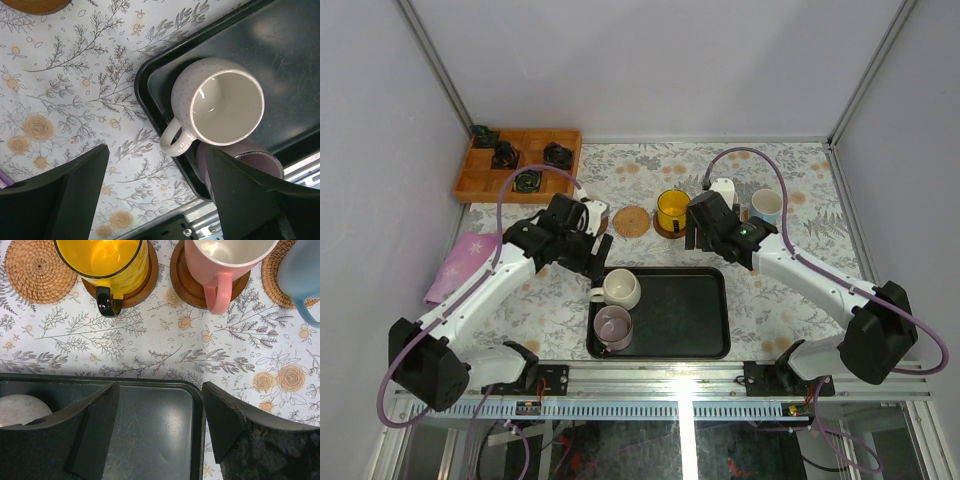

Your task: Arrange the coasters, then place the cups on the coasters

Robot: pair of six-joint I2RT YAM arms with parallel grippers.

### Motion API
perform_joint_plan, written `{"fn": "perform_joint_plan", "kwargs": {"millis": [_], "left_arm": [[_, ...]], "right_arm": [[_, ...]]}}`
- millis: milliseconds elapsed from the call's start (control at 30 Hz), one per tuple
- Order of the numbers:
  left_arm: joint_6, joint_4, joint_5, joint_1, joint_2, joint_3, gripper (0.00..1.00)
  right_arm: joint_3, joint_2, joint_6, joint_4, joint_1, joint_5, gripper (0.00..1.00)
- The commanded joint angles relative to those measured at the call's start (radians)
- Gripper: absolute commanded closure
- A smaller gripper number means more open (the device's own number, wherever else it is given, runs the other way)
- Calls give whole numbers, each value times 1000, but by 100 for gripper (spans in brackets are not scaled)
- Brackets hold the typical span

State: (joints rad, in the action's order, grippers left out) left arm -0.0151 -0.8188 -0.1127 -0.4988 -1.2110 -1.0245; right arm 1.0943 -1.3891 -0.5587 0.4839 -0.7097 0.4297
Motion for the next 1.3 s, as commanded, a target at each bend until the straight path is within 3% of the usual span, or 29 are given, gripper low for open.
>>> {"fn": "perform_joint_plan", "kwargs": {"millis": [0, 167, 333, 833, 1267], "left_arm": [[108, -104, 9, -16, -39, -73, 23], [212, -117, 54, -33, -60, -69, 24], [321, -66, 150, -38, -48, -1, 33], [445, -69, 95, -66, -51, 49, 31], [501, -141, 182, -140, -110, 33, 30]], "right_arm": [[-1, 36, -2, -4, -7, 41, 25], [1, 36, 8, -6, -8, 40, 25], [12, 30, 17, -1, -8, 33, 25], [44, 5, 48, 22, -8, 14, 25], [23, 9, 37, 14, -8, 6, 25]]}}
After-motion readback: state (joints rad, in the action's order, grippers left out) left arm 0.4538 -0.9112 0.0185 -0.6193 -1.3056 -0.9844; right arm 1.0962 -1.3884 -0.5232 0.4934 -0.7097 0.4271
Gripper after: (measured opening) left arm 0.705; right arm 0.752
